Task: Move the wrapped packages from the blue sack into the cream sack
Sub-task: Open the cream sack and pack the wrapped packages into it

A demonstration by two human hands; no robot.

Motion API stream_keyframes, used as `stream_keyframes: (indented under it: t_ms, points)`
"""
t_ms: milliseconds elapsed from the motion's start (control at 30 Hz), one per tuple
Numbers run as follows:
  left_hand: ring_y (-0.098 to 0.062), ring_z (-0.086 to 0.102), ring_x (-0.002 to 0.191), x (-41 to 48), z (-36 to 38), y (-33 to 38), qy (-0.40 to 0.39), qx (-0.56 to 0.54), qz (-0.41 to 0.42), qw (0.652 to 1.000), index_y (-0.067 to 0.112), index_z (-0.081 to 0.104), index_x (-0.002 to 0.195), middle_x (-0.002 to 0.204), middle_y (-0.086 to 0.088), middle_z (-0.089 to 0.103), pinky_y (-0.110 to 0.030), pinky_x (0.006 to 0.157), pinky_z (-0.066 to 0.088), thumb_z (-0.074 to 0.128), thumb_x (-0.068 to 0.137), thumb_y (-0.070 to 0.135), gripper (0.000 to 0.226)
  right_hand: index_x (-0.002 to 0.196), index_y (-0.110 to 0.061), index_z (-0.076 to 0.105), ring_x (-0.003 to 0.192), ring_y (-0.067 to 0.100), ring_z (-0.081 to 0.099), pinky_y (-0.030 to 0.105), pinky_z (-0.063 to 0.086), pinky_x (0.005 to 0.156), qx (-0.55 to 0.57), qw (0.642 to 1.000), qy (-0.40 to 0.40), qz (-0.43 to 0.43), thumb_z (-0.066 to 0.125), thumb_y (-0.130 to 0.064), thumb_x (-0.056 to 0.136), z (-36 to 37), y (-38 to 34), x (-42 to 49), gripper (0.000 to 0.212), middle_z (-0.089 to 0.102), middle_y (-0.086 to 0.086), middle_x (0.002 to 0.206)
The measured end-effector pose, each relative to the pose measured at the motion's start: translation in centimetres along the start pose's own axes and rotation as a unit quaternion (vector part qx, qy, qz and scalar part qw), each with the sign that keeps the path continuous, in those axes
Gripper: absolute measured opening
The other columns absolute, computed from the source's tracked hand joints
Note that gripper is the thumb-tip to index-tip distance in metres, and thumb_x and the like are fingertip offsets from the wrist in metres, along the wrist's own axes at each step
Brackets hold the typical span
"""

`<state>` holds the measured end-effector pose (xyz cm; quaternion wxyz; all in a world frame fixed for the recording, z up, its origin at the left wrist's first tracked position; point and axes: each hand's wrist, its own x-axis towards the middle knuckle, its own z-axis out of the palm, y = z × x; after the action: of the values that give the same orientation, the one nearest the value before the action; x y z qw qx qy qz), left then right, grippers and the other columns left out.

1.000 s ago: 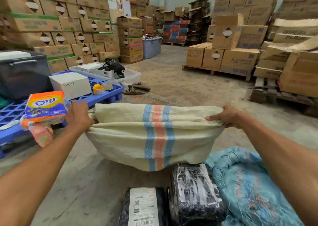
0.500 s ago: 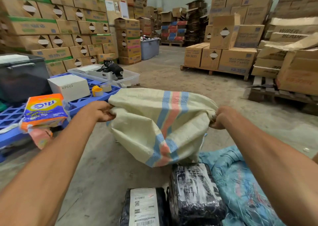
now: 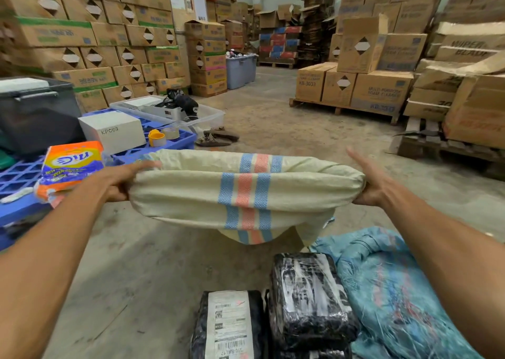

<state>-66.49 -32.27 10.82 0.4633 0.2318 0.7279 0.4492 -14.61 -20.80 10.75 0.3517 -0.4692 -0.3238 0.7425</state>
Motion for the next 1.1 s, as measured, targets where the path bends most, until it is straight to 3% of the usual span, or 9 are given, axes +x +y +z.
stream_keyframes:
  t_ms: [133,367,500,567,700,800,933,1000,1100]
  points:
    - [-0.038,0.053,0.120,1.5,1.2,-1.0,0.203,0.394,0.102,0.891,0.003,0.037,0.142,0.136,-0.021,0.052,-0.043,0.092,0.048,0.085,0.070,0.036,0.093,0.101,-0.008,0.065,0.081,0.021,0.064,0.032,0.060,0.061,-0.312,0.950,0.017,-0.021,0.081,-0.022,0.071,2.1,-1.1,-0.6,0.037,0.068,0.009,0.099]
    - [-0.040,0.051,0.105,0.3,2.0,-2.1,0.373,0.536,0.267,0.708,0.008,0.060,0.107,0.106,-0.022,0.057,-0.046,0.079,0.047,0.078,0.069,0.007,0.042,0.094,-0.003,0.070,0.081,0.029,0.065,0.039,0.059,0.066,-0.678,0.687,0.248,-0.086,0.083,-0.038,0.074,0.8,-1.3,2.0,0.043,0.067,0.013,0.088]
    - [-0.039,0.064,0.086,0.1,3.8,-1.4,0.303,0.599,0.355,0.650,0.007,0.071,0.090,0.085,-0.019,0.068,-0.044,0.069,0.051,0.069,0.077,0.003,0.013,0.108,-0.010,0.067,0.098,0.032,0.065,0.034,0.048,0.067,-0.707,0.568,0.397,-0.143,0.060,-0.018,0.088,1.5,-0.2,1.8,0.022,0.067,0.013,0.107]
    - [-0.038,0.063,0.082,0.3,5.2,-1.1,0.258,0.581,0.324,0.701,0.004,0.068,0.086,0.085,-0.019,0.066,-0.045,0.070,0.053,0.070,0.082,0.012,0.009,0.100,-0.005,0.066,0.100,0.033,0.066,0.034,0.049,0.068,-0.626,0.641,0.425,-0.133,0.058,-0.009,0.091,1.4,-0.4,2.8,0.013,0.068,0.016,0.108]
    - [-0.027,0.061,0.079,-1.2,8.4,0.3,0.007,0.095,0.050,0.994,0.003,0.061,0.097,0.082,-0.014,0.068,-0.046,0.078,0.054,0.056,0.096,0.008,0.007,0.105,0.000,0.061,0.105,0.023,0.063,0.045,0.055,0.090,-0.098,0.957,0.274,0.008,0.042,-0.004,0.101,2.5,-1.4,3.9,0.020,0.065,0.010,0.114]
    - [-0.027,0.061,0.085,-1.6,7.8,1.3,-0.055,-0.260,-0.065,0.962,0.003,0.056,0.102,0.092,-0.012,0.062,-0.038,0.086,0.045,0.044,0.102,0.006,0.013,0.113,0.006,0.059,0.108,0.032,0.062,0.050,0.055,0.087,0.129,0.962,0.226,0.079,0.047,0.002,0.099,2.9,-1.3,2.4,0.019,0.062,0.018,0.112]
    - [-0.021,0.058,0.116,-1.5,4.5,1.2,0.063,-0.321,-0.077,0.942,0.006,0.059,0.090,0.088,-0.010,0.059,-0.020,0.093,0.043,0.049,0.100,0.008,0.015,0.106,0.005,0.063,0.077,0.036,0.070,0.045,0.059,0.063,0.160,0.965,0.172,0.114,0.056,-0.007,0.095,0.8,-0.5,0.5,0.017,0.070,0.022,0.092]
    - [-0.026,0.056,0.119,-1.0,2.6,0.3,0.097,-0.329,-0.084,0.936,0.011,0.057,0.080,0.094,-0.013,0.062,-0.006,0.099,-0.003,0.053,0.099,0.013,0.020,0.100,-0.004,0.063,0.071,0.029,0.068,0.039,0.056,0.056,0.156,0.974,0.138,0.094,0.051,-0.004,0.091,0.4,-0.4,-0.2,0.015,0.067,0.016,0.081]
    - [-0.004,0.051,0.064,0.4,0.7,-1.7,0.096,-0.332,-0.092,0.934,0.020,0.059,0.084,0.103,-0.001,0.068,-0.022,0.057,0.036,0.057,0.094,0.019,0.010,0.119,-0.006,0.062,0.104,0.030,0.061,0.046,0.056,0.076,0.109,0.990,0.088,0.035,0.044,-0.017,0.100,0.3,-0.3,-0.6,0.028,0.067,0.021,0.097]
